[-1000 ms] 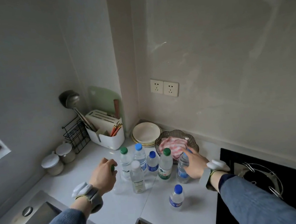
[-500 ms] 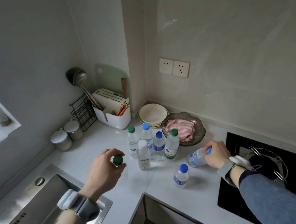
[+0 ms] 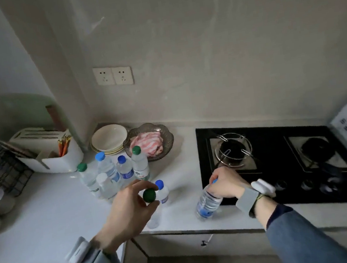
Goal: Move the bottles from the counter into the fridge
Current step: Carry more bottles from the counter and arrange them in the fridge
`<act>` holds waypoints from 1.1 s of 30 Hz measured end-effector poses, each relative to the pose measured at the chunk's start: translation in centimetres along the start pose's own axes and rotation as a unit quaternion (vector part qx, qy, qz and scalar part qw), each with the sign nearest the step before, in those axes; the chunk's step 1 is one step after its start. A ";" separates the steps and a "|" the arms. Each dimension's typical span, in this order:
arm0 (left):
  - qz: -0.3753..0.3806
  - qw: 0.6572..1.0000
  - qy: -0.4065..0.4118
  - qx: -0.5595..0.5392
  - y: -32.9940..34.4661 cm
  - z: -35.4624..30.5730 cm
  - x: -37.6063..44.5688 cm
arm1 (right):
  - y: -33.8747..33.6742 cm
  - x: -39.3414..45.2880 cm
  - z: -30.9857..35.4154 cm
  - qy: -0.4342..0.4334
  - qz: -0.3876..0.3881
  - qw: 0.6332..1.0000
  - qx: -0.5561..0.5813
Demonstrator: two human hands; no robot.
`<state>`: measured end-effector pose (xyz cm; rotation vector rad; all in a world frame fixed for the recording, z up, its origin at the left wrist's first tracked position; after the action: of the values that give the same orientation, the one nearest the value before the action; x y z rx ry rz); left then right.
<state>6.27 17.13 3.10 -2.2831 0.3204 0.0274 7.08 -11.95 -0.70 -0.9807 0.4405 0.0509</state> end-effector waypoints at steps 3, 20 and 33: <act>0.036 0.998 0.048 0.000 2.6 -2.6 0.7 | -0.8 -3.1 -2.2 0.038 -0.002 0.999 0.039; 0.285 0.901 0.324 0.032 20.9 -25.1 0.4 | -8.9 -22.2 -21.0 0.216 -0.112 0.961 0.132; 0.341 0.834 0.435 -0.020 34.4 -43.4 -7.7 | -16.6 -35.5 -35.6 0.306 -0.224 0.907 0.181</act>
<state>-13.02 -35.12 7.91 -1.9592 1.5973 -0.6588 -33.37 -44.69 9.09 -0.6905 0.7562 -0.7513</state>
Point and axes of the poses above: each hand's wrist, its own x-axis towards the middle knuckle, its own y-axis out of the palm, z = x × y, the point moved 2 cm from there along x, towards the middle knuckle, and after that the axes turned 7 degrees about -y, right-handed, at the moved point
